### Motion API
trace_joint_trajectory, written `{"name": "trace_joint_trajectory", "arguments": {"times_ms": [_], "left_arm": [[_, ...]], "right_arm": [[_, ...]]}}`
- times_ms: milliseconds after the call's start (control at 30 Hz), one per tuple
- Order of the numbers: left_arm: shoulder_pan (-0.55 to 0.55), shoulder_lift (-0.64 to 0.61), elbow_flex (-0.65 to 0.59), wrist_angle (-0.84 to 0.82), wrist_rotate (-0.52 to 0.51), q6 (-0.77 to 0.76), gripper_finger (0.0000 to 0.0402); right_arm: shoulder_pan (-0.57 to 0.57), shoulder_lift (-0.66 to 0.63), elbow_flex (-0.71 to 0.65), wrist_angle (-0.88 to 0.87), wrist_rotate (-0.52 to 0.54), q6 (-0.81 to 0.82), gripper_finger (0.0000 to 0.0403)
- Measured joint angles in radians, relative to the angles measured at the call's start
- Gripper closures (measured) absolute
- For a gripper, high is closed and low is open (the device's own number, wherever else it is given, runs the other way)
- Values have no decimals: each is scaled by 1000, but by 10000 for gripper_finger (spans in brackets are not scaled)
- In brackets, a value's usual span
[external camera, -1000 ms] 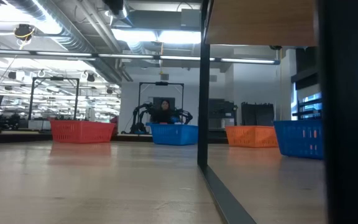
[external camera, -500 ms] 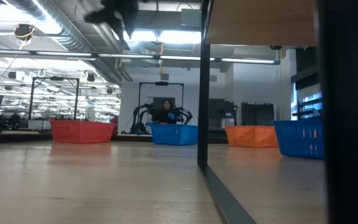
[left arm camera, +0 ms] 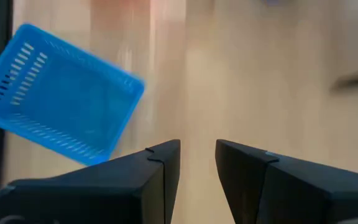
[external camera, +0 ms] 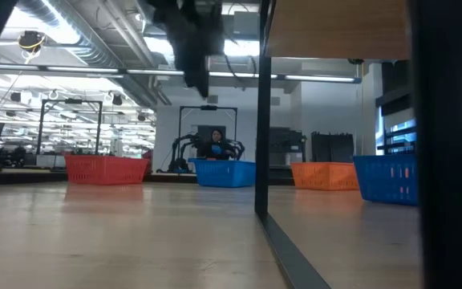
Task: Stack baskets on shelf by color
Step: Stack the top blue basket on top of the blue basket on the shelf
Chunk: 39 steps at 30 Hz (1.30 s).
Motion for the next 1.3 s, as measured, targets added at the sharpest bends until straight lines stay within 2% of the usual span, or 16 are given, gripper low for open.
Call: {"name": "trace_joint_trajectory", "arguments": {"times_ms": [133,200,400,500,600,900,1300], "left_arm": [[25,59,0,-22,-146,196,308],[41,85,0,-21,-162,268,308],[88,147,0,-13,-137,404,308],[110,171,0,2,-86,460,308],[119,186,0,22,-76,523,308],[153,191,0,44,22,577,308],[158,265,1,78,61,582,308]], "right_arm": [[0,1,0,0,1,39,402],[0,4,0,0,16,59,402],[0,7,0,3,72,145,402],[0,10,0,7,93,154,402],[0,12,0,20,109,154,402],[0,17,0,56,112,154,402],[0,17,0,56,115,156,402]]}}
